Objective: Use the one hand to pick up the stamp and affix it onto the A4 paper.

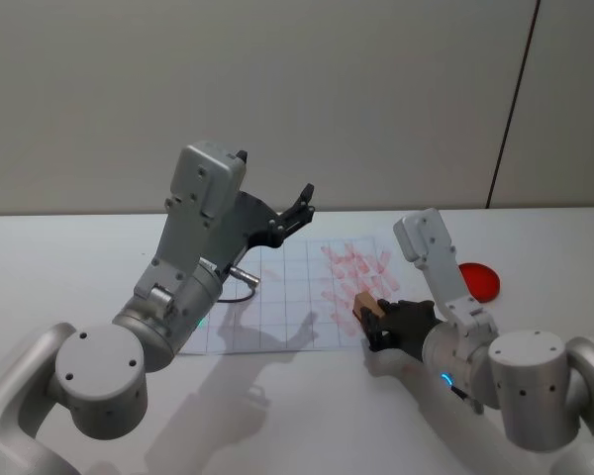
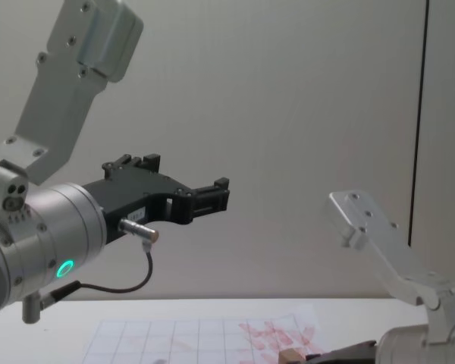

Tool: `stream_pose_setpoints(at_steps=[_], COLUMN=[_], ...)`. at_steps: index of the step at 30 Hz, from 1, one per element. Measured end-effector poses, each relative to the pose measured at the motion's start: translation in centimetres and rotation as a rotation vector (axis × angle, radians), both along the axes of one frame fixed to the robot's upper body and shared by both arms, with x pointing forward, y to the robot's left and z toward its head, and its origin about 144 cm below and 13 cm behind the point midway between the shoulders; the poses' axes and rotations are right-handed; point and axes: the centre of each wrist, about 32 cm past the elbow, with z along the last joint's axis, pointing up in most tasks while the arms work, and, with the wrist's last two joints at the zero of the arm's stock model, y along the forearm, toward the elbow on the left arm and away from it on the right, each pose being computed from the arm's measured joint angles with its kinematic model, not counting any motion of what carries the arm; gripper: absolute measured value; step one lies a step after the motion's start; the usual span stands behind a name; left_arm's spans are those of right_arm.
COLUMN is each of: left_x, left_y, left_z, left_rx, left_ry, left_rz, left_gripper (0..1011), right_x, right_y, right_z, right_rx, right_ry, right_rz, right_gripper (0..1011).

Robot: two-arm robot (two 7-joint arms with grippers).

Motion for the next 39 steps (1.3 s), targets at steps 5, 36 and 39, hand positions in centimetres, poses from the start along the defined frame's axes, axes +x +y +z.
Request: stream_pose_setpoints(at_steps=[5,36,39], left_x=[0.0,0.0,0.0], left_y=[0.0,0.0,0.0], left_z=[0.0,0.0,0.0], left_rx=[0.0,0.0,0.0], left_ry=[0.0,0.0,0.0], left_rz=[0.0,0.0,0.0], left_gripper=[1001,1001,1001], right_x=[0.0,-0.8,-0.8], right_y=[-0.1,-3.7,-4.3], right_z=[0.3,5.5,5.2], right_rx=[0.01,0.075,0.062], right_ry=[-0.007,-0.207,-0.204], right_rz=[-0.001,-0.159,-0.187], right_gripper=[212,212,212])
